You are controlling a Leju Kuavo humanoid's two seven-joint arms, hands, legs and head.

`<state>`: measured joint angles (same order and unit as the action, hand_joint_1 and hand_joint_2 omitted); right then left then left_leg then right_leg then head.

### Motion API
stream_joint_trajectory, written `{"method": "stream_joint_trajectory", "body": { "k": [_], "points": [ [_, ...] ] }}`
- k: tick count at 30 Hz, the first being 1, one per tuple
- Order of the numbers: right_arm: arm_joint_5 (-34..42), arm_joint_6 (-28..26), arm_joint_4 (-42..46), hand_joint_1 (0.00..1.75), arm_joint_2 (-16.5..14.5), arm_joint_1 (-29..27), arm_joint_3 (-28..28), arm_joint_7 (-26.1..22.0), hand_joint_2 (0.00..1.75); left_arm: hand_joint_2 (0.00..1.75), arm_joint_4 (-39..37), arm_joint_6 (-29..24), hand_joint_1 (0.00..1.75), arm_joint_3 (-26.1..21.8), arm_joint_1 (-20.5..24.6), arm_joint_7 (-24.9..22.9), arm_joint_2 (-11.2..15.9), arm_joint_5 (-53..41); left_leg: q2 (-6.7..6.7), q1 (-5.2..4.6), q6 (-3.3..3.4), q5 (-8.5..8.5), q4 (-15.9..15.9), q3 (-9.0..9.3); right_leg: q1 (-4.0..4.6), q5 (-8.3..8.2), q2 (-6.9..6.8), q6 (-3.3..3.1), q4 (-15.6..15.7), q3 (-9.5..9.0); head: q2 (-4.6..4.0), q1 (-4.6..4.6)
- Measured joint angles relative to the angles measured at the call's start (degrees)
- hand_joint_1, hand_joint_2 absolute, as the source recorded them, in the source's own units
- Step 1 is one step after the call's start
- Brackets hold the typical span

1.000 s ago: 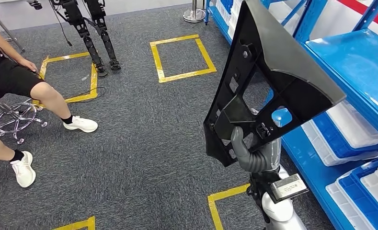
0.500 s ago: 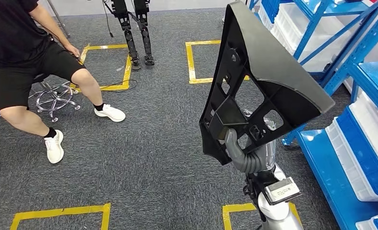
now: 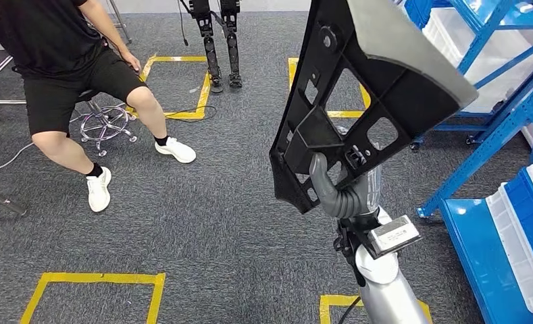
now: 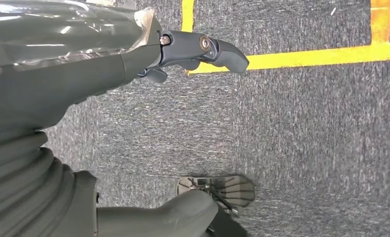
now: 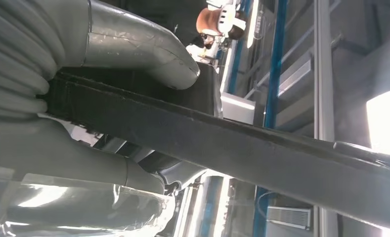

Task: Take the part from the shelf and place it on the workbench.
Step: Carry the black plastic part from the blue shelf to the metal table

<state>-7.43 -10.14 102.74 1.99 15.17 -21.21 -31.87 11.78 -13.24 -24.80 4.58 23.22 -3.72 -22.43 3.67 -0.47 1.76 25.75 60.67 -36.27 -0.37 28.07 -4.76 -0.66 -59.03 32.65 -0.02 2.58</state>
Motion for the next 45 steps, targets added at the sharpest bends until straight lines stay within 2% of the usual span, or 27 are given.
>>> {"method": "stream_joint_trajectory", "body": {
  "k": [2, 4, 6, 8, 10, 11, 12, 14, 16, 18, 19, 21, 23, 25, 26, 27, 28, 29, 31, 33, 35, 37, 39, 41, 42, 43, 45],
  "points": [
    [0.0, 0.1, 0.0, 1.75, -0.2, 0.4, 0.2, 0.7, 1.75, 1.75, 0.1, -0.1, 0.0, 0.0, 0.2, -0.2, 0.1, -0.1, 0.69, -0.62, 0.55, 0.03, -1.6, 0.64, 0.06, 0.15, -0.95, 0.33, 0.1, -0.11, 0.0, -0.01],
    [0.0, 0.2, 0.1, 1.75, -0.4, 0.5, 0.3, 1.1, 1.75, 1.75, 0.1, -0.3, 0.0, -0.1, 0.2, -0.3, 0.3, -0.1, -0.57, -0.59, 1.06, -0.38, -2.5, 1.06, 0.1, 0.32, -1.51, 0.78, 0.3, -0.34, 0.0, 0.02],
    [-0.1, 0.3, 0.2, 1.75, -0.6, 0.7, 0.5, 1.3, 1.75, 1.75, 0.1, -0.4, 0.0, -0.2, 0.2, -0.3, 0.3, -0.1, -1.92, -0.2, 1.69, -1.14, -3.8, 1.97, 0.16, 1.69, 0.86, 0.78, -2.3, 0.56, 0.0, 0.03],
    [-0.1, 0.4, 0.2, 1.75, -0.5, 0.7, 0.8, 1.3, 1.75, 1.75, 0.1, -0.4, 0.0, -0.2, 0.3, -0.3, 0.1, -0.1, -3.36, 0.06, 1.98, -1.48, -4.2, 2.38, -0.05, 4.58, 3.9, 0.32, -9.0, 3.81, 0.0, -0.15],
    [-0.1, 0.8, 0.2, 1.75, -0.4, 0.7, 1.0, 1.6, 1.75, 1.75, 0.1, -0.4, 0.0, -0.2, 0.3, -0.1, 0.1, 0.1, -5.03, 0.11, 1.95, -1.45, -4.2, 2.37, -0.34, 6.46, 4.57, 0.55, -15.0, 7.23, 0.0, -0.34],
    [0.0, 1.0, 0.2, 1.75, -0.4, 0.7, 1.0, 1.8, 1.75, 1.75, 0.1, -0.4, 0.0, -0.3, 0.2, 0.1, 0.0, 0.1, -5.91, 0.18, 1.87, -1.41, -4.1, 2.39, -0.52, 6.16, 4.62, 1.06, -15.5, 7.76, 0.0, -0.33],
    [0.1, 1.1, 0.2, 1.75, -0.4, 0.8, 1.0, 2.0, 1.75, 1.75, 0.1, -0.3, 0.0, -0.4, 0.0, 0.3, 0.0, 0.2, -6.74, 0.31, 1.68, -1.29, -4.0, 2.41, -0.78, 4.77, 4.71, 1.81, -13.2, 6.93, 0.0, -0.32],
    [0.2, 1.3, 0.2, 1.75, -0.5, 1.0, 1.0, 2.4, 1.75, 1.75, 0.1, -0.2, 0.0, -0.5, -0.3, 0.6, 0.0, 0.2, -8.31, 0.61, 0.89, -0.78, -3.1, 2.29, -1.32, 1.21, 5.81, 3.22, -5.5, 3.4, 0.0, -0.4],
    [0.2, 1.4, 0.3, 1.75, -0.5, 1.0, 1.0, 2.5, 1.75, 1.75, 0.1, -0.2, 0.0, -0.7, -0.5, 0.8, 0.1, 0.3, -9.45, 0.68, 0.0, -0.22, -2.1, 1.78, -1.55, -0.42, 7.27, 3.22, -1.0, 1.13, 0.0, -0.51],
    [0.3, 1.5, 0.4, 1.75, -0.4, 0.8, 1.1, 2.7, 1.75, 1.75, 0.1, -0.3, 0.0, -1.1, -1.0, 0.9, 0.2, 0.3, -10.27, 0.76, -0.47, -0.13, -1.8, 1.25, -1.4, -0.47, 7.33, 2.38, -0.7, 0.92, 0.0, -0.5],
    [0.3, 1.5, 0.4, 1.75, -0.4, 0.7, 1.1, 2.7, 1.75, 1.75, 0.0, -0.3, 0.0, -1.2, -1.3, 0.9, 0.2, 0.3, -10.29, 0.91, -0.63, -0.1, -1.7, 1.08, -1.39, -0.54, 6.92, 2.09, -0.8, 0.93, 0.0, -0.44],
    [0.4, 1.5, 0.4, 1.75, -0.5, 0.7, 1.2, 2.8, 1.75, 1.75, 0.0, -0.3, 0.0, -1.3, -1.7, 0.9, 0.2, 0.3, -8.01, 1.01, -1.04, 1.04, 0.2, 0.13, -1.38, -0.56, 6.08, 1.55, -0.7, 0.81, 0.0, -0.26],
    [0.4, 1.6, 0.5, 1.75, -0.5, 0.6, 1.3, 2.8, 1.75, 1.75, 0.0, -0.4, 0.0, -1.4, -1.6, 0.9, 0.2, 0.3, -4.71, 0.99, -1.44, 3.91, 6.0, -2.79, -1.14, -0.41, 5.05, 1.03, -0.6, 0.63, 0.0, -0.04],
    [0.4, 1.6, 0.6, 1.75, -0.5, 0.4, 1.3, 2.8, 1.75, 1.75, 0.0, -0.5, 0.0, -1.4, -1.6, 0.9, 0.1, 0.2, -3.66, 1.07, -1.55, 6.39, 12.7, -6.54, -0.83, -0.2, 3.83, 0.64, -0.6, 0.56, 0.0, 0.03],
    [0.4, 1.6, 0.6, 1.75, -0.5, 0.2, 1.3, 2.8, 1.75, 1.75, 0.0, -0.5, 0.0, -1.4, -1.6, 0.8, 0.1, 0.2, -3.6, 1.07, -1.44, 6.47, 14.2, -7.53, -0.68, -0.09, 3.24, 0.5, -0.6, 0.5, 0.0, 0.03],
    [0.4, 1.6, 0.6, 1.75, -0.5, 0.1, 1.3, 2.8, 1.75, 1.75, 0.0, -0.5, 0.0, -1.4, -1.7, 0.8, 0.1, 0.2, -3.59, 1.04, -1.2, 5.66, 13.9, -7.56, -0.53, 0.02, 2.66, 0.34, -0.6, 0.41, 0.0, 0.03],
    [0.4, 1.6, 0.7, 1.75, -0.5, -0.1, 1.3, 2.8, 1.75, 1.75, 0.0, -0.5, 0.0, -1.4, -1.8, 0.8, 0.1, 0.1, -3.44, 0.93, -0.8, 3.96, 11.4, -6.39, -0.39, 0.13, 2.14, 0.2, -0.6, 0.26, 0.0, 0.03],
    [0.4, 1.6, 0.8, 1.75, -0.5, -0.1, 1.3, 2.8, 1.75, 1.75, 0.0, -0.5, 0.0, -1.4, -1.8, 0.8, 0.1, 0.1, -2.83, 0.67, -0.24, 1.92, 7.5, -4.36, -0.27, 0.27, 1.65, 0.12, -0.6, 0.07, 0.0, 0.02],
    [0.4, 1.5, 1.2, 1.75, -0.4, -0.2, 1.4, 2.8, 1.75, 1.75, 0.0, -0.5, 0.0, -1.4, -1.6, 0.8, 0.1, 0.0, -0.67, -0.17, 0.83, -0.32, 0.7, -0.8, -0.05, 0.51, 0.7, 0.14, -0.4, -0.28, 0.0, -0.03],
    [0.4, 1.5, 1.5, 1.75, -0.4, -0.3, 1.4, 2.8, 1.75, 1.75, 0.0, -0.5, 0.0, -1.3, -1.4, 0.9, 0.3, -0.3, 0.2, -0.86, 1.37, -0.27, -1.4, 0.14, -0.06, 0.68, -0.32, 0.42, -0.1, -0.54, 0.0, -0.02],
    [0.4, 1.5, 1.7, 1.75, -0.4, -0.6, 1.5, 2.8, 1.75, 1.75, 0.0, -0.6, 0.0, -1.4, -1.5, 0.9, 0.3, -0.4, -1.05, -0.78, 1.66, -0.72, -2.5, 0.78, 0.05, 0.83, -1.15, 0.86, 0.1, -1.03, 0.0, -0.04],
    [0.4, 1.5, 1.9, 1.75, -0.4, -0.7, 1.6, 2.8, 1.75, 1.75, 0.0, -0.7, 0.0, -1.4, -1.6, 0.8, 0.2, -0.4, -2.31, -0.31, 1.94, -1.6, -4.2, 2.04, 0.21, 2.01, 0.56, 1.02, -2.1, -0.34, -0.01, -0.13],
    [0.4, 1.5, 1.9, 1.75, -0.4, -0.8, 1.7, 2.8, 1.75, 1.75, 0.0, -0.7, 0.0, -1.4, -1.5, 0.7, 0.1, -0.4, -3.63, 0.02, 2.14, -2.1, -4.9, 2.6, -0.02, 4.79, 3.45, 0.77, -8.9, 3.13, -0.01, -0.33],
    [0.4, 1.5, 1.9, 1.75, -0.2, -1.3, 2.0, 2.8, 1.75, 1.75, 0.0, -0.7, 0.0, -1.4, -1.4, 0.6, 0.0, -0.4, -5.23, 0.16, 2.2, -2.11, -4.9, 2.56, -0.37, 6.55, 4.44, 1.09, -15.0, 6.73, 0.0, -0.54],
    [0.4, 1.5, 1.9, 1.75, -0.1, -1.5, 2.2, 2.8, 1.75, 1.75, 0.0, -0.7, 0.0, -1.4, -1.5, 0.5, -0.1, -0.4, -6.04, 0.22, 2.13, -2.06, -4.8, 2.57, -0.56, 6.15, 4.54, 1.62, -15.3, 7.25, 0.0, -0.56],
    [0.4, 1.5, 1.9, 1.75, 0.0, -1.6, 2.3, 2.8, 1.75, 1.75, 0.0, -0.7, 0.0, -1.4, -1.6, 0.5, -0.1, -0.5, -6.84, 0.33, 1.97, -1.98, -4.7, 2.59, -0.75, 4.83, 4.65, 2.3, -13.3, 6.61, 0.0, -0.58],
    [0.4, 1.5, 1.9, 1.75, 0.0, -1.7, 2.3, 2.7, 1.75, 1.75, 0.0, -0.8, 0.0, -1.4, -1.7, 0.4, -0.2, -0.5, -8.29, 0.48, 1.37, -1.6, -4.1, 2.49, -1.32, 1.24, 5.86, 3.64, -5.3, 3.28, 0.0, -0.71]
  ]
}}
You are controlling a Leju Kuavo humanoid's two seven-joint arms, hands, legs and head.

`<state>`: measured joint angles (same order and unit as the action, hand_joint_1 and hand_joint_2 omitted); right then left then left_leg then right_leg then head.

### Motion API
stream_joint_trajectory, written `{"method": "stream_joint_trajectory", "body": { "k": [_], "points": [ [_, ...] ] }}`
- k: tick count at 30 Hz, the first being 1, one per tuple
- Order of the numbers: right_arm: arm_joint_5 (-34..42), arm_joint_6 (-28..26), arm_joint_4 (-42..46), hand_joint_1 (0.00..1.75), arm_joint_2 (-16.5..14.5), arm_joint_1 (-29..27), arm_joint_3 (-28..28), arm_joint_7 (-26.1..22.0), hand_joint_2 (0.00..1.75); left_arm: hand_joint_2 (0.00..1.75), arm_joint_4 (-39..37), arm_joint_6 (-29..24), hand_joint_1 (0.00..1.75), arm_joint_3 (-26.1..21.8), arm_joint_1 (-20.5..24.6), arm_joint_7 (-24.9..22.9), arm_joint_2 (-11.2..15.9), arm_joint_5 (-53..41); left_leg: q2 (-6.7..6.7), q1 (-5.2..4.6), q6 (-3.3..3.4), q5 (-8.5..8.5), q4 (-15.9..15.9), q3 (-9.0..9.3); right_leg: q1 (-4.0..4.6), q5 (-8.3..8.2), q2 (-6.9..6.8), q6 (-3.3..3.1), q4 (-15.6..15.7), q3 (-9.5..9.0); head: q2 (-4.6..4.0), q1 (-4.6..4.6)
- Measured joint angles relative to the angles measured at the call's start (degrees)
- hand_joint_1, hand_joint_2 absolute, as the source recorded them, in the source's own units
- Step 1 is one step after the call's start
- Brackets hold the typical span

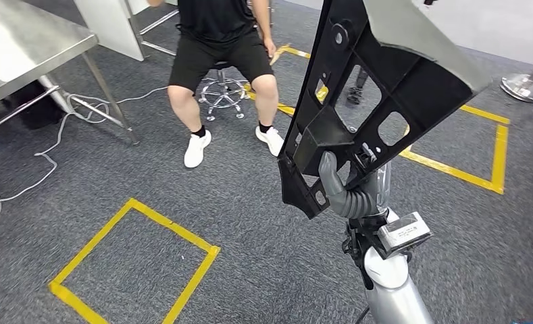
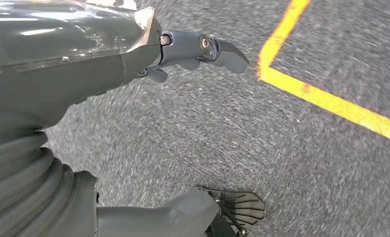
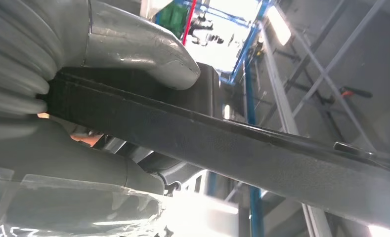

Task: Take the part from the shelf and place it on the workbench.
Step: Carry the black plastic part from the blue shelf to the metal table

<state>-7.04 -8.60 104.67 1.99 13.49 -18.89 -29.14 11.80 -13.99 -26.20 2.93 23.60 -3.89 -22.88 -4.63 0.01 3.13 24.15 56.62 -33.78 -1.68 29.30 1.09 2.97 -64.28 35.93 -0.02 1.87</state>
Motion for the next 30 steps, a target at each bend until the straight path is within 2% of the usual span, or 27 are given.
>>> {"method": "stream_joint_trajectory", "body": {
  "k": [1, 2, 4, 5, 7, 9, 10, 11, 12, 13, 14, 15, 16, 18, 20, 21, 22, 24, 26, 27, 28, 30],
  "points": [
    [0.0, 0.0, 0.0, 1.75, 0.0, 0.0, 0.0, -0.1, 1.75, 1.75, 0.0, -0.1, 0.0, 0.0, 0.0, 0.0, 0.0, 0.0, -0.65, 0.01, -0.42, 0.34, 0.5, -0.17, -0.23, -1.35, 0.65, 0.12, 3.3, -1.55, 0.0, -0.06],
    [0.0, 0.0, 0.0, 1.75, 0.0, -0.1, 0.0, -0.1, 1.75, 1.75, 0.0, -0.1, 0.0, 0.0, 0.0, 0.0, 0.0, 0.0, -1.16, 0.0, -0.85, 0.62, 0.8, -0.37, -0.3, -2.08, 1.09, -0.07, 5.3, -2.48, 0.0, -0.11],
    [0.0, 0.1, 0.0, 1.75, 0.0, -0.3, 0.1, -0.3, 1.75, 1.75, 0.0, -0.3, 0.0, 0.0, -0.2, -0.1, 0.0, 0.0, -1.98, 0.15, -1.55, 0.89, 1.1, -0.73, -0.21, -2.42, 0.73, -1.06, 5.8, -2.97, 0.0, -0.14],
    [0.0, 0.2, 0.0, 1.75, -0.1, -0.3, 0.1, -0.4, 1.75, 1.75, 0.0, -0.4, 0.0, -0.1, -0.3, -0.1, 0.0, 0.0, -1.89, 0.31, -1.81, 0.97, 1.3, -0.84, -0.27, -2.51, 0.32, -1.42, 5.9, -3.02, 0.0, -0.17],
    [0.0, 0.4, 0.0, 1.75, -0.4, -0.2, 0.1, -0.5, 1.75, 1.75, 0.0, -0.5, 0.0, -0.1, -0.5, -0.1, -0.1, -0.1, 0.23, 0.43, -2.34, 2.44, 3.6, -1.93, -0.53, -2.57, -0.53, -2.15, 6.1, -3.25, 0.0, 0.12],
    [0.1, 0.4, 0.0, 1.75, -0.6, -0.3, 0.1, -0.5, 1.75, 1.75, 0.0, -0.6, 0.0, -0.1, -0.3, -0.1, -0.1, -0.1, 3.13, 0.54, -2.89, 5.94, 10.5, -5.35, -0.44, -2.36, -1.56, -2.76, 6.1, -3.4, 0.0, 0.43],
    [0.1, 0.4, 0.0, 1.75, -0.6, -0.3, 0.1, -0.5, 1.75, 1.75, 0.0, -0.6, 0.0, -0.1, -0.3, -0.2, -0.1, -0.1, 3.84, 0.69, -3.13, 7.56, 14.5, -7.57, -0.35, -2.23, -2.17, -2.95, 6.1, -3.43, 0.0, 0.48],
    [0.2, 0.5, 0.0, 1.75, -0.6, -0.3, 0.1, -0.5, 1.75, 1.75, 0.0, -0.6, 0.0, -0.1, -0.2, -0.2, -0.1, -0.1, 4.19, 0.85, -3.31, 8.29, 17.3, -9.26, -0.3, -2.1, -2.78, -3.06, 6.1, -3.48, 0.0, 0.46],
    [0.2, 0.5, 0.0, 1.75, -0.6, -0.3, 0.1, -0.5, 1.75, 1.75, 0.0, -0.6, 0.0, -0.1, -0.3, -0.3, -0.1, -0.2, 4.39, 1.0, -3.45, 7.91, 18.1, -9.93, -0.28, -1.97, -3.36, -3.1, 6.1, -3.55, 0.0, 0.47],
    [0.2, 0.5, 0.0, 1.75, -0.6, -0.3, 0.1, -0.5, 1.75, 1.75, 0.0, -0.6, 0.0, -0.1, -0.3, -0.3, -0.1, -0.2, 4.63, 1.13, -3.51, 6.43, 16.4, -9.34, -0.28, -1.79, -3.93, -3.04, 6.1, -3.71, 0.0, 0.47],
    [0.2, 0.5, 0.0, 1.75, -0.6, -0.3, 0.1, -0.5, 1.75, 1.75, 0.0, -0.6, 0.0, -0.1, -0.4, -0.3, -0.1, -0.2, 5.18, 1.21, -3.48, 4.36, 12.9, -7.66, -0.3, -1.59, -4.44, -2.9, 6.1, -3.93, 0.0, 0.48],
    [0.2, 0.5, 0.0, 1.75, -0.6, -0.3, 0.1, -0.5, 1.75, 1.75, 0.0, -0.6, 0.0, -0.1, -0.3, -0.4, -0.1, -0.2, 6.36, 1.15, -3.4, 2.53, 8.6, -5.51, -0.21, -1.35, -4.93, -2.66, 6.1, -4.23, 0.0, 0.49],
    [0.2, 0.5, 0.0, 1.75, -0.6, -0.3, 0.1, -0.5, 1.75, 1.75, 0.0, -0.6, 0.0, -0.2, -0.2, -0.4, -0.1, -0.2, 7.23, 0.99, -3.21, 1.24, 5.1, -3.69, 0.0, -1.07, -5.4, -2.32, 6.1, -4.48, 0.0, 0.45],
    [0.2, 0.5, 0.0, 1.75, -0.6, -0.2, 0.1, -0.5, 1.75, 1.75, 0.0, -0.6, 0.0, -0.2, -0.1, -0.4, -0.1, -0.3, 7.97, 0.54, -2.72, 0.68, 2.0, -2.13, 0.42, -0.63, -6.3, -1.63, 6.2, -4.9, 0.0, 0.23],
    [0.2, 0.5, 0.0, 1.75, -0.7, -0.2, 0.1, -0.5, 1.75, 1.75, 0.0, -0.6, 0.0, -0.3, -0.1, -0.5, -0.1, -0.3, 6.66, 0.37, -1.95, 0.68, 1.7, -1.95, 0.6, -0.32, -7.07, -0.95, 6.5, -5.38, 0.0, 0.04],
    [0.1, 0.5, 0.0, 1.75, -0.8, -0.2, 0.1, -0.5, 1.75, 1.75, 0.0, -0.6, 0.0, -0.4, -0.2, -0.5, -0.1, -0.3, 6.05, 0.37, -1.51, 0.58, 1.3, -1.62, 0.6, 0.08, -6.55, -0.74, 6.1, -5.47, 0.0, -0.05],
    [0.1, 0.5, 0.0, 1.75, -0.8, -0.2, 0.1, -0.5, 1.75, 1.75, 0.0, -0.6, 0.0, -0.4, -0.2, -0.5, -0.1, -0.3, 5.52, 0.45, -1.01, 0.42, 0.9, -1.23, 0.58, 0.85, -5.45, -0.75, 4.8, -5.08, 0.0, -0.1],
    [0.1, 0.5, 0.0, 1.75, -0.8, -0.3, 0.1, -0.5, 1.75, 1.75, 0.0, -0.7, 0.0, -0.4, -0.1, -0.5, -0.1, -0.3, 4.34, 0.5, -0.31, 0.32, 0.6, -0.74, 0.44, 3.6, -2.63, -1.35, -1.5, -2.03, 0.0, -0.43],
    [0.2, 0.5, 0.0, 1.75, -0.8, -0.7, 0.2, -0.5, 1.75, 1.75, 0.0, -0.7, 0.0, -0.4, 0.1, -0.5, -0.1, -0.4, 2.82, 0.45, -0.01, 0.42, 0.6, -0.66, 0.44, 5.73, -1.56, -1.6, -8.5, 2.24, 0.0, -0.66],
    [0.2, 0.5, 0.0, 1.75, -0.7, -0.8, 0.2, -0.5, 1.75, 1.75, 0.0, -0.7, 0.0, -0.4, 0.0, -0.6, -0.1, -0.4, 1.99, 0.41, 0.0, 0.49, 0.6, -0.59, 0.45, 5.57, -1.4, -1.33, -9.8, 3.39, 0.0, -0.68],
    [0.2, 0.5, -0.1, 1.75, -0.7, -0.9, 0.3, -0.5, 1.75, 1.75, 0.0, -0.7, 0.0, -0.4, 0.0, -0.6, -0.1, -0.5, 1.16, 0.38, -0.05, 0.58, 0.7, -0.46, 0.47, 4.41, -1.26, -0.89, -8.5, 3.32, 0.0, -0.71],
    [0.2, 0.5, -0.1, 1.75, -0.7, -0.9, 0.3, -0.5, 1.75, 1.75, 0.0, -0.7, 0.0, -0.4, -0.1, -0.7, -0.1, -0.5, -0.43, 0.39, -0.34, 0.83, 0.9, -0.2, 0.42, 0.45, -0.19, -0.05, -1.0, 0.47, 0.0, -0.77]
  ]
}}
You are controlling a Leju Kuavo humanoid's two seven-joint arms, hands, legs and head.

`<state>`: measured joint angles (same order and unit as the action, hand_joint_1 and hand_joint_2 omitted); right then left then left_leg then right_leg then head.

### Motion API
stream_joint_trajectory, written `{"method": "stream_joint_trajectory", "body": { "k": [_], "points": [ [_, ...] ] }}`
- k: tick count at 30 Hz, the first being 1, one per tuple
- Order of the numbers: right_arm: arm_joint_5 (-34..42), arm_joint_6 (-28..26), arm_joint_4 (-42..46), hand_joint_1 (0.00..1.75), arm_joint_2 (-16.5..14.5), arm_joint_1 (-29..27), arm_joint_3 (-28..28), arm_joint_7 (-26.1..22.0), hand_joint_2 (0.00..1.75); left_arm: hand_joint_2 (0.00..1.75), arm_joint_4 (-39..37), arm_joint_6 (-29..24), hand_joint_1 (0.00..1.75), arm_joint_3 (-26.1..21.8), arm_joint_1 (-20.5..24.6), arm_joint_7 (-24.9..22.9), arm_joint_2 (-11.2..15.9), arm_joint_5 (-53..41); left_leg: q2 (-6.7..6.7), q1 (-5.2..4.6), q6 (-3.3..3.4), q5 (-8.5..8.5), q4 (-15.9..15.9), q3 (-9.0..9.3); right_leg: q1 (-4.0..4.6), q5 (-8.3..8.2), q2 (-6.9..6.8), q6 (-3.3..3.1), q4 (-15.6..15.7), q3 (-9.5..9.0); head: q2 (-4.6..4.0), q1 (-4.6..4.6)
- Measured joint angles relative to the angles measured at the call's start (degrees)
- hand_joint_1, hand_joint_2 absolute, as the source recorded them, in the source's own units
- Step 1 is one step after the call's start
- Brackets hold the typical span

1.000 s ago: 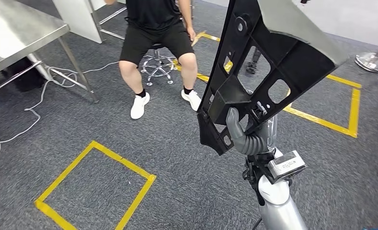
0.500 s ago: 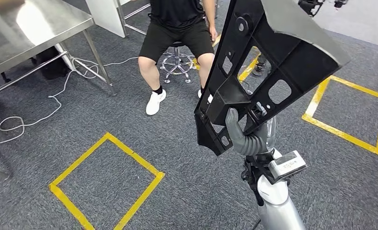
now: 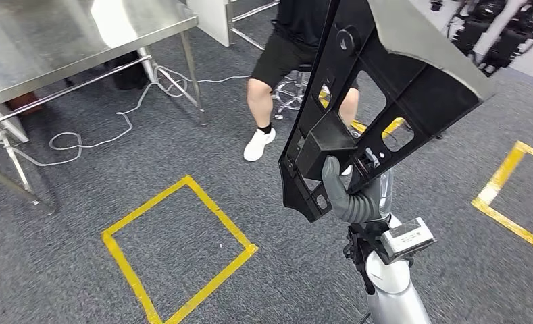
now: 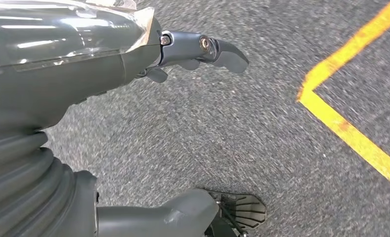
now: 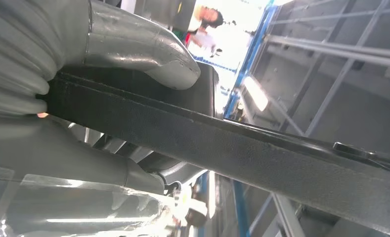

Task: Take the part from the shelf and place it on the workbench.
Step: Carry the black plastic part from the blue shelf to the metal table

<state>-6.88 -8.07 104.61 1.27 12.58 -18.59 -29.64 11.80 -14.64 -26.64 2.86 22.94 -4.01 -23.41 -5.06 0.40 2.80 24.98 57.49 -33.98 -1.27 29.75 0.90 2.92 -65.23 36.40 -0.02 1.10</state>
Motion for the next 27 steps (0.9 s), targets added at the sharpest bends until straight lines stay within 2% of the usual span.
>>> {"method": "stream_joint_trajectory", "body": {
  "k": [1, 2, 3, 5, 6, 8, 9, 10, 11, 12, 13, 14, 15, 17, 18, 19, 21, 23, 24, 25, 27],
  "points": [
    [0.0, 0.0, 0.0, 1.75, 0.0, 0.0, 0.0, 0.0, 1.75, 1.75, 0.0, 0.0, 0.0, 0.0, 0.0, 0.0, 0.0, 0.0, -0.73, -0.13, -0.26, 0.2, 0.2, -0.02, -0.02, -1.6, 0.74, 0.02, 3.6, -1.51, 0.0, -0.05],
    [0.0, 0.0, 0.0, 1.75, 0.0, 0.0, 0.0, 0.0, 1.75, 1.75, 0.0, 0.0, 0.0, 0.0, 0.0, 0.0, 0.0, 0.0, -1.35, -0.18, -0.53, 0.37, 0.4, -0.12, -0.03, -2.56, 1.37, -0.27, 6.0, -2.58, 0.0, -0.08],
    [0.0, 0.0, 0.0, 1.75, -0.1, 0.0, 0.0, 0.0, 1.75, 1.75, 0.0, 0.0, 0.0, 0.0, -0.1, 0.0, 0.0, 0.0, -1.81, -0.22, -0.79, 0.49, 0.4, -0.28, 0.03, -2.86, 1.69, -0.76, 6.9, -3.02, 0.0, -0.07],
    [0.0, 0.0, 0.0, 1.75, -0.2, 0.0, 0.1, 0.0, 1.75, 1.75, 0.0, 0.0, 0.0, 0.0, -0.3, -0.1, 0.0, 0.0, -2.57, -0.12, -1.26, 0.56, 0.4, -0.47, 0.04, -2.9, 1.07, -1.75, 7.0, -3.29, 0.0, -0.01],
    [0.0, 0.0, 0.0, 1.75, -0.3, 0.1, 0.1, 0.0, 1.75, 1.75, 0.0, 0.0, 0.0, 0.0, -0.4, -0.1, 0.0, 0.0, -2.19, -0.11, -1.51, 0.77, 0.6, -0.56, -0.07, -2.92, 0.63, -2.08, 7.1, -3.44, 0.0, 0.04],
    [0.0, 0.0, 0.0, 1.75, -0.5, 0.2, 0.1, 0.0, 1.75, 1.75, 0.0, -0.1, 0.0, 0.0, -0.5, -0.1, 0.0, -0.1, 0.54, -0.13, -2.14, 2.68, 3.7, -1.92, -0.36, -2.82, -0.36, -2.75, 7.3, -3.86, 0.0, 0.38],
    [0.0, 0.0, 0.0, 1.75, -0.5, 0.2, 0.1, 0.0, 1.75, 1.75, 0.0, -0.1, 0.0, 0.0, -0.5, -0.1, 0.0, -0.1, 2.5, -0.08, -2.47, 4.41, 7.1, -3.56, -0.25, -2.66, -0.92, -3.02, 7.3, -4.05, 0.0, 0.56],
    [0.0, 0.0, 0.0, 1.75, -0.6, 0.1, 0.1, 0.0, 1.75, 1.75, 0.0, -0.1, 0.0, 0.0, -0.4, -0.1, 0.0, -0.1, 3.86, 0.04, -2.77, 6.14, 11.1, -5.6, -0.15, -2.47, -1.53, -3.28, 7.3, -4.19, 0.0, 0.69],
    [0.0, 0.0, 0.0, 1.75, -0.6, 0.0, 0.1, 0.0, 1.75, 1.75, 0.0, -0.2, 0.0, 0.0, -0.4, 0.0, 0.0, -0.2, 4.52, 0.19, -2.97, 7.29, 14.4, -7.48, -0.06, -2.33, -2.14, -3.45, 7.3, -4.3, 0.0, 0.66],
    [0.0, 0.1, 0.0, 1.75, -0.6, 0.0, 0.1, 0.0, 1.75, 1.75, 0.0, -0.2, 0.0, 0.0, -0.4, 0.1, 0.0, -0.2, 4.83, 0.32, -3.1, 7.6, 16.5, -8.77, 0.01, -2.18, -2.8, -3.58, 7.3, -4.43, 0.0, 0.67],
    [0.0, 0.1, -0.1, 1.75, -0.6, -0.1, 0.1, 0.0, 1.75, 1.75, 0.0, -0.2, 0.0, 0.0, -0.4, 0.2, 0.0, -0.3, 4.94, 0.39, -3.13, 6.73, 16.1, -8.85, 0.03, -2.04, -3.37, -3.62, 7.3, -4.56, 0.0, 0.67],
    [0.0, 0.1, -0.1, 1.75, -0.6, -0.1, 0.1, 0.0, 1.75, 1.75, 0.0, -0.2, 0.0, 0.0, -0.5, 0.3, 0.0, -0.4, 5.11, 0.42, -3.08, 5.15, 14.0, -7.95, 0.04, -1.89, -3.88, -3.6, 7.3, -4.74, 0.0, 0.67],
    [0.0, 0.2, -0.1, 1.75, -0.6, -0.1, 0.1, 0.0, 1.75, 1.75, 0.0, -0.3, 0.0, 0.0, -0.5, 0.4, 0.1, -0.5, 5.79, 0.39, -2.9, 2.97, 9.9, -5.9, 0.06, -1.68, -4.39, -3.49, 7.3, -5.0, 0.0, 0.69],
    [0.0, 0.2, -0.1, 1.75, -0.6, 0.0, 0.1, 0.0, 1.75, 1.75, 0.0, -0.3, 0.0, 0.0, -0.4, 0.6, 0.1, -0.6, 7.72, -0.04, -2.26, 0.42, 3.1, -2.27, 0.36, -1.26, -5.26, -3.03, 7.3, -5.52, 0.0, 0.6],
    [0.0, 0.2, -0.1, 1.75, -0.6, 0.0, 0.1, 0.0, 1.75, 1.75, 0.0, -0.3, 0.0, 0.0, -0.3, 0.6, 0.1, -0.7, 8.36, -0.3, -1.88, -0.05, 1.1, -1.26, 0.49, -1.06, -5.7, -2.74, 7.4, -5.71, 0.0, 0.58],
    [0.0, 0.3, -0.1, 1.75, -0.6, 0.0, 0.1, 0.0, 1.75, 1.75, 0.0, -0.3, 0.0, 0.0, -0.2, 0.7, 0.1, -0.7, 8.32, -0.56, -1.52, 0.2, 0.8, -1.22, 0.59, -0.92, -6.15, -2.46, 7.5, -5.85, 0.0, 0.54],
    [0.0, 0.4, -0.1, 1.75, -0.6, 0.1, 0.1, 0.0, 1.75, 1.75, 0.0, -0.3, 0.0, 0.0, -0.2, 0.7, 0.1, -0.7, 7.11, -0.53, -0.78, 0.03, 0.3, -1.06, 0.66, -0.66, -6.8, -1.86, 7.7, -6.11, 0.0, 0.53],
    [0.0, 0.4, 0.0, 1.75, -0.6, 0.1, 0.1, 0.0, 1.75, 1.75, 0.0, -0.3, 0.0, 0.0, -0.3, 0.8, 0.1, -0.7, 5.96, -0.19, -0.05, -0.43, -0.6, -0.31, 0.7, 0.64, -5.03, -1.66, 5.7, -5.51, 0.0, 0.39],
    [0.0, 0.5, 0.0, 1.75, -0.6, 0.0, 0.1, 0.0, 1.75, 1.75, 0.0, -0.3, 0.0, 0.0, -0.3, 0.8, 0.0, -0.7, 5.37, 0.0, 0.23, -0.61, -1.0, 0.04, 0.66, 1.97, -3.55, -1.81, 2.8, -4.19, 0.0, 0.22],
    [0.0, 0.5, 0.0, 1.75, -0.5, 0.0, 0.2, 0.0, 1.75, 1.75, 0.0, -0.3, 0.0, 0.0, -0.2, 0.8, 0.0, -0.7, 4.72, -0.04, 0.37, -0.61, -1.0, 0.13, 0.56, 3.56, -2.26, -2.05, -1.2, -2.24, 0.0, 0.13],
    [0.0, 0.5, -0.1, 1.75, -0.4, -0.3, 0.2, 0.0, 1.75, 1.75, 0.0, -0.3, 0.0, 0.0, 0.0, 0.8, 0.0, -0.7, 3.15, -0.04, 0.48, -0.56, -1.0, 0.17, 0.49, 5.58, -1.35, -2.03, -8.0, 1.82, 0.0, -0.03]
  ]
}}
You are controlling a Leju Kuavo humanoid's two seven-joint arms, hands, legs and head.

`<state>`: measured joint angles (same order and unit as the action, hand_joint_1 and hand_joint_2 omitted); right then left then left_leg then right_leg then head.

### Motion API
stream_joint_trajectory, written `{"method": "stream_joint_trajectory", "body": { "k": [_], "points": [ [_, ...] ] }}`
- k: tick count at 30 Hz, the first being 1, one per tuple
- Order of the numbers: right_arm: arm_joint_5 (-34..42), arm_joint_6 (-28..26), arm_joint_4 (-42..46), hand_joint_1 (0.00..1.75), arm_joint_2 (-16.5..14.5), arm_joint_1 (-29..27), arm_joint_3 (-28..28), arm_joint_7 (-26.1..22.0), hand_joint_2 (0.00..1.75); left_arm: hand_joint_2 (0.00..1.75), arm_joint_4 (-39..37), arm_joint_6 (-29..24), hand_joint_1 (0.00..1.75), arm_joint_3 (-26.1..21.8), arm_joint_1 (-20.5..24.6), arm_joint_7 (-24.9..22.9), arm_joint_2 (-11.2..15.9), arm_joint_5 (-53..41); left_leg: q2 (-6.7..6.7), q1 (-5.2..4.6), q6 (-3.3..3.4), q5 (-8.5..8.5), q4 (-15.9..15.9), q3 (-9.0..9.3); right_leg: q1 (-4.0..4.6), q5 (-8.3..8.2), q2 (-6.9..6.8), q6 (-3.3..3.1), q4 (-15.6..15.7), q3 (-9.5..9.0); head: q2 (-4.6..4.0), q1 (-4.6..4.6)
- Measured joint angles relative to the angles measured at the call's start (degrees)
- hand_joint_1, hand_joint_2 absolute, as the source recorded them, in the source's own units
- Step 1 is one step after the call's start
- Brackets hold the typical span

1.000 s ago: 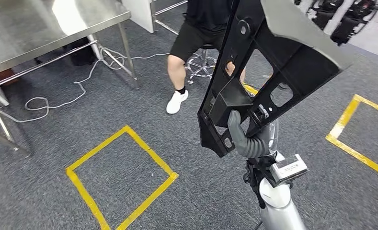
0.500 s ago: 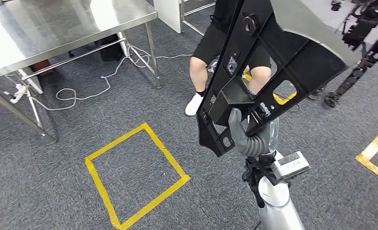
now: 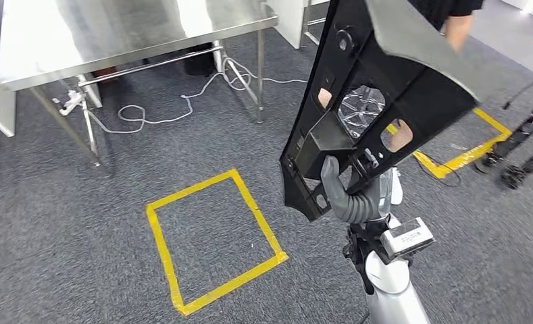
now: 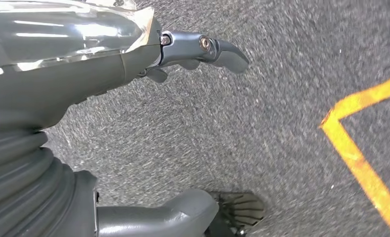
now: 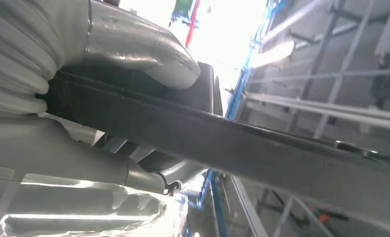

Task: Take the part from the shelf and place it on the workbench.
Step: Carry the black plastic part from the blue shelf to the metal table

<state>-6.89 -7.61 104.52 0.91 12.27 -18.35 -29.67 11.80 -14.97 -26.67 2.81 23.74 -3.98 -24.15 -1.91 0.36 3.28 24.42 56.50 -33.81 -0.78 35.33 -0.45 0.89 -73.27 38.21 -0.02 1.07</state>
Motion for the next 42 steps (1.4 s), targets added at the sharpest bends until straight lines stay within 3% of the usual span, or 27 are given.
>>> {"method": "stream_joint_trajectory", "body": {
  "k": [1, 2, 4, 5, 7, 9, 11, 13, 15, 16, 17, 18, 20, 22, 24, 25, 27, 29, 31, 32, 33, 35, 37, 39, 41, 42],
  "points": [
    [0.0, 0.0, 0.0, 1.75, 0.1, -0.1, 0.0, 0.0, 1.75, 1.75, 0.0, 0.0, 0.0, 0.0, 0.0, 0.0, 0.0, 0.0, -0.83, 0.0, -0.03, 0.04, 0.0, 0.05, -0.01, -0.31, 0.11, 0.37, -0.8, 0.85, 0.0, -0.01],
    [0.0, 0.0, 0.0, 1.75, 0.1, -0.1, 0.0, 0.0, 1.75, 1.75, 0.0, 0.0, 0.0, 0.0, -0.1, 0.0, 0.0, 0.0, -1.64, 0.01, -0.11, 0.09, 0.1, 0.15, -0.05, -1.69, 0.25, 0.91, 1.1, 0.4, 0.0, -0.02],
    [0.0, 0.0, 0.0, 1.75, 0.1, -0.1, 0.0, 0.0, 1.75, 1.75, 0.0, 0.0, 0.0, 0.0, -0.1, 0.0, -0.1, 0.0, -3.15, 0.07, -0.42, 0.29, 0.2, 0.34, -0.37, -5.78, 1.4, 1.92, 9.3, -2.84, 0.0, -0.04],
    [0.0, 0.0, 0.0, 1.75, 0.2, 0.0, 0.0, 0.0, 1.75, 1.75, 0.0, 0.0, 0.0, 0.0, -0.1, 0.0, -0.1, 0.0, -3.84, 0.0, -0.71, 0.47, 0.4, 0.35, -0.51, -7.34, 2.06, 1.95, 12.8, -4.31, 0.0, -0.07],
    [0.0, 0.0, 0.0, 1.75, 0.2, 0.0, 0.1, 0.0, 1.75, 1.75, 0.0, 0.0, 0.0, 0.0, -0.2, 0.0, -0.1, 0.0, -4.77, -0.12, -1.3, 0.68, 0.6, 0.1, -0.47, -8.44, 2.7, 1.2, 15.6, -5.54, 0.0, -0.1],
    [0.0, 0.0, 0.0, 1.75, 0.1, 0.0, 0.1, 0.0, 1.75, 1.75, 0.0, 0.0, 0.0, 0.0, -0.5, 0.0, -0.1, 0.0, -5.19, 0.02, -1.85, 0.79, 0.7, -0.17, -0.41, -8.59, 1.95, 0.15, 15.6, -5.75, 0.0, -0.11],
    [0.0, 0.0, 0.0, 1.75, 0.0, 0.1, 0.1, 0.0, 1.75, 1.75, 0.0, 0.1, 0.0, 0.0, -0.7, 0.0, -0.1, 0.0, -3.13, 0.11, -2.43, 2.09, 2.7, -1.05, -0.61, -8.64, 1.07, -0.74, 15.7, -6.01, 0.0, 0.06],
    [0.0, 0.0, 0.0, 1.75, 0.0, 0.2, 0.2, 0.0, 1.75, 1.75, 0.0, 0.1, 0.0, 0.0, -0.5, 0.0, -0.1, 0.0, 0.17, 0.18, -3.03, 5.4, 9.0, -4.06, -0.5, -8.46, 0.03, -1.42, 15.8, -6.23, 0.0, 0.32],
    [0.0, 0.0, 0.0, 1.75, 0.0, 0.1, 0.2, 0.0, 1.75, 1.75, 0.0, 0.1, 0.0, 0.0, -0.4, 0.0, 0.0, -0.1, 1.53, 0.37, -3.39, 8.18, 16.2, -7.92, -0.24, -8.26, -1.24, -1.73, 15.8, -6.32, 0.0, 0.39],
    [0.0, 0.0, 0.0, 1.75, 0.0, 0.0, 0.2, 0.0, 1.75, 1.75, 0.0, 0.1, 0.0, 0.0, -0.4, 0.0, 0.0, -0.1, 1.68, 0.41, -3.43, 8.2, 17.6, -8.78, -0.16, -8.18, -1.85, -1.82, 15.8, -6.35, 0.0, 0.42],
    [0.0, 0.0, 0.0, 1.75, 0.0, 0.0, 0.2, 0.0, 1.75, 1.75, 0.0, 0.1, 0.0, 0.0, -0.5, 0.0, 0.0, -0.1, 1.79, 0.43, -3.37, 7.21, 16.8, -8.54, -0.08, -8.11, -2.45, -1.87, 15.8, -6.42, 0.0, 0.43],
    [0.0, 0.0, 0.0, 1.75, 0.0, 0.0, 0.2, 0.0, 1.75, 1.75, 0.0, 0.1, 0.0, 0.0, -0.5, 0.0, 0.0, -0.1, 2.21, 0.37, -3.13, 5.32, 13.6, -6.94, 0.0, -8.02, -3.0, -1.87, 15.8, -6.54, 0.0, 0.43],
    [0.0, 0.0, 0.0, 1.75, 0.0, 0.1, 0.2, 0.0, 1.75, 1.75, 0.0, 0.1, 0.0, 0.0, -0.4, 0.0, 0.0, -0.1, 4.8, -0.06, -2.31, 1.98, 5.4, -2.56, 0.37, -7.74, -4.02, -1.67, 15.8, -6.88, 0.0, 0.38],
    [0.1, 0.0, 0.0, 1.75, 0.0, 0.2, 0.2, 0.0, 1.75, 1.75, 0.0, 0.1, 0.0, 0.0, -0.1, 0.0, 0.0, -0.1, 6.42, -0.63, -1.62, 1.03, 1.4, -0.49, 0.65, -7.44, -4.94, -1.24, 15.8, -7.17, 0.0, 0.29],
    [0.2, 0.0, 0.0, 1.75, 0.0, 0.3, 0.2, 0.0, 1.75, 1.75, 0.0, 0.1, 0.0, 0.0, 0.0, 0.0, 0.0, -0.1, 5.34, -0.83, -1.18, 0.97, 1.0, -0.45, 0.72, -7.3, -5.88, -0.71, 16.1, -7.51, 0.0, 0.26],
    [0.2, 0.0, 0.0, 1.75, 0.0, 0.3, 0.2, -0.1, 1.75, 1.75, 0.0, 0.0, 0.0, 0.0, 0.0, 0.0, 0.0, -0.1, 4.86, -0.69, -0.91, 0.71, 0.6, -0.17, 0.71, -7.1, -5.56, -0.44, 15.9, -7.55, 0.0, 0.19],
    [0.3, -0.3, 0.0, 1.75, 0.0, 0.3, 0.3, -0.2, 1.75, 1.75, 0.0, 0.0, 0.0, 0.0, -0.1, 0.0, 0.0, -0.1, 3.92, -0.27, -0.34, 0.09, -0.4, 0.48, 0.63, -5.49, -3.01, -0.23, 12.9, -6.29, 0.0, -0.01],
    [0.5, -0.9, 0.0, 1.75, 0.1, 0.0, 0.3, -0.4, 1.75, 1.75, 0.0, 0.0, 0.0, 0.0, 0.0, 0.1, -0.1, -0.1, 2.9, -0.08, -0.11, -0.14, -0.7, 0.6, 0.3, -2.4, -0.45, -0.42, 5.3, -2.49, 0.0, -0.21],
    [0.7, -1.7, 0.0, 1.75, 0.2, -0.4, 0.4, -0.3, 1.75, 1.75, 0.0, 0.0, 0.0, 0.0, 0.0, 0.1, -0.2, -0.3, 1.86, -0.06, -0.12, -0.12, -0.7, 0.56, 0.03, -0.84, 0.05, -0.03, -0.5, 0.82, 0.0, -0.28],
    [0.7, -2.2, 0.0, 1.75, 0.2, -0.6, 0.4, -0.2, 1.75, 1.75, 0.0, 0.0, 0.0, 0.0, 0.0, 0.1, -0.2, -0.4, 1.4, -0.01, -0.17, -0.08, -0.6, 0.59, -0.1, -1.48, 0.08, 0.51, -0.2, 0.99, 0.0, -0.29],
    [0.7, -2.8, 0.0, 1.75, 0.2, -0.6, 0.4, -0.1, 1.75, 1.75, 0.0, 0.0, 0.0, 0.0, -0.1, 0.1, -0.3, -0.5, 0.98, 0.06, -0.3, 0.0, -0.5, 0.63, -0.3, -3.01, 0.09, 1.2, 2.4, -0.02, 0.0, -0.3],
    [0.5, -3.6, 0.0, 1.75, 0.2, -0.5, 0.4, 0.1, 1.75, 1.75, 0.0, 0.3, 0.0, -0.1, -0.1, 0.1, -0.3, -0.6, 0.3, 0.09, -0.9, 0.41, 0.1, 0.59, -0.69, -6.57, 0.15, 2.2, 10.6, -3.61, 0.0, -0.36],
    [0.3, -4.0, 0.0, 1.75, 0.1, -0.5, 0.3, 0.2, 1.75, 1.75, 0.0, 0.6, 0.0, -0.3, -0.1, 0.2, -0.3, -0.6, -0.06, -0.08, -1.5, 0.94, 0.8, 0.34, -0.88, -8.24, 0.25, 1.79, 15.1, -5.71, 0.0, -0.36],
    [0.2, -4.3, 0.0, 1.75, 0.0, -0.5, 0.3, 0.3, 1.75, 1.75, 0.0, 0.8, 0.0, -0.6, -0.2, 0.4, -0.2, -0.6, -0.1, -0.15, -0.9, 1.07, 1.0, 0.16, -0.84, -8.43, 0.31, 1.08, 15.4, -5.94, 0.0, -0.3],
    [0.1, -4.6, 0.0, 1.75, 0.0, -0.5, 0.3, 0.4, 1.75, 1.75, 0.0, 1.0, 0.0, -0.8, -0.3, 0.6, -0.2, -0.6, -0.02, -0.09, -0.08, 1.02, 0.9, 0.23, -0.67, -8.49, 0.38, 0.98, 15.5, -5.96, 0.0, -0.29],
    [0.1, -4.7, 0.0, 1.75, 0.0, -0.5, 0.3, 0.4, 1.75, 1.75, 0.0, 1.0, 0.0, -0.9, -0.3, 0.6, -0.2, -0.6, 0.02, -0.04, -0.01, 1.03, 0.8, 0.31, -0.58, -8.49, 0.42, 0.94, 15.5, -5.97, 0.0, -0.29]
  ]
}}
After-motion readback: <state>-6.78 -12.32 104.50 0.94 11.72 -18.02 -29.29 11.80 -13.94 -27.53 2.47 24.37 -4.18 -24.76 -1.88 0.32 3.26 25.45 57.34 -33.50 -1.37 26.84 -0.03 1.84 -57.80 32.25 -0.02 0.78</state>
